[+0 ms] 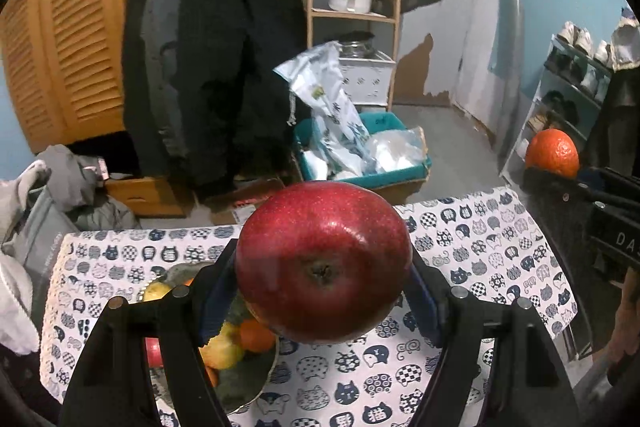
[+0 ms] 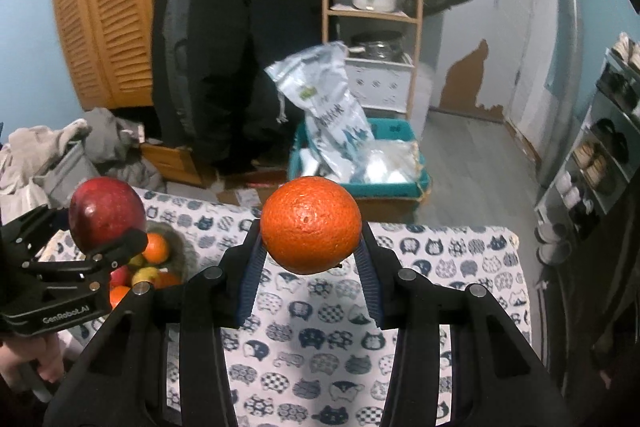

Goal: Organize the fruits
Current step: 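Lift the red apple and small orange and carry both toward the glass bowl, then lower the apple into the bowl with the left tool while the right tool lowers the orange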

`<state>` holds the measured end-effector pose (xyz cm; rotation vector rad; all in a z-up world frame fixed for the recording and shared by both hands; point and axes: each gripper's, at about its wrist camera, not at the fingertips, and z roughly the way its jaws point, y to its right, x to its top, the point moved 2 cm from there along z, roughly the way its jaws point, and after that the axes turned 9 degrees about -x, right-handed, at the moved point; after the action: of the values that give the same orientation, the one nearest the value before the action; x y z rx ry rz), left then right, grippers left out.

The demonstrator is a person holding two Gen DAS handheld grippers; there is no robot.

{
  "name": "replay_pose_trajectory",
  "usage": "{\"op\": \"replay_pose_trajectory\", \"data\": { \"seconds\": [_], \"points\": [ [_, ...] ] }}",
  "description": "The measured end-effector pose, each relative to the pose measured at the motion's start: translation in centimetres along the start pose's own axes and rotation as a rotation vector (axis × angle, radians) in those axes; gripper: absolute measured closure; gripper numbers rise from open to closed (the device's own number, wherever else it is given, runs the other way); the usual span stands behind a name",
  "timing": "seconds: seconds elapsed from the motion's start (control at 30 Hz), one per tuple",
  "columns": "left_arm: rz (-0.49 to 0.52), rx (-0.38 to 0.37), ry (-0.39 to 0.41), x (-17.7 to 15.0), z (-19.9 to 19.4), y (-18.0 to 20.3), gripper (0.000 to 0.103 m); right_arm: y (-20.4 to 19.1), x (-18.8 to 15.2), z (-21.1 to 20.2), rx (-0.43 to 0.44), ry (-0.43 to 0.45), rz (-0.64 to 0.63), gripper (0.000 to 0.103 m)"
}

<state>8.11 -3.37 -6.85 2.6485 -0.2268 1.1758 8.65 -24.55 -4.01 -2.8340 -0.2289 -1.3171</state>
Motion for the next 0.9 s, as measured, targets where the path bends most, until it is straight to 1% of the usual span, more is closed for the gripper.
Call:
{"op": "replay_pose_trajectory", "data": {
  "seconds": [0.17,0.53,0.8,0.9],
  "points": [
    [-0.020,0.030,0.022,-0.1,-1.5,-2.1,0.026,-1.9,0.9,-0.4,0.031,0.017,-0.022,0.060],
    [-0.084,0.094,0.018,-1.4,-2.3,-7.0,0.026,-7.4,1.4,1.7,0.110,-0.016,-0.068,0.060],
    [-0.138,0.136,-0.008,-2.9,-2.4,-11.0,0.026,-12.2,1.6,4.0,0.169,-0.056,-0.107,0.060],
    [-0.157,0.148,-0.029,-3.8,-1.8,-12.7,0.026,-14.0,1.4,5.0,0.191,-0.081,-0.121,0.060]
  ]
}}
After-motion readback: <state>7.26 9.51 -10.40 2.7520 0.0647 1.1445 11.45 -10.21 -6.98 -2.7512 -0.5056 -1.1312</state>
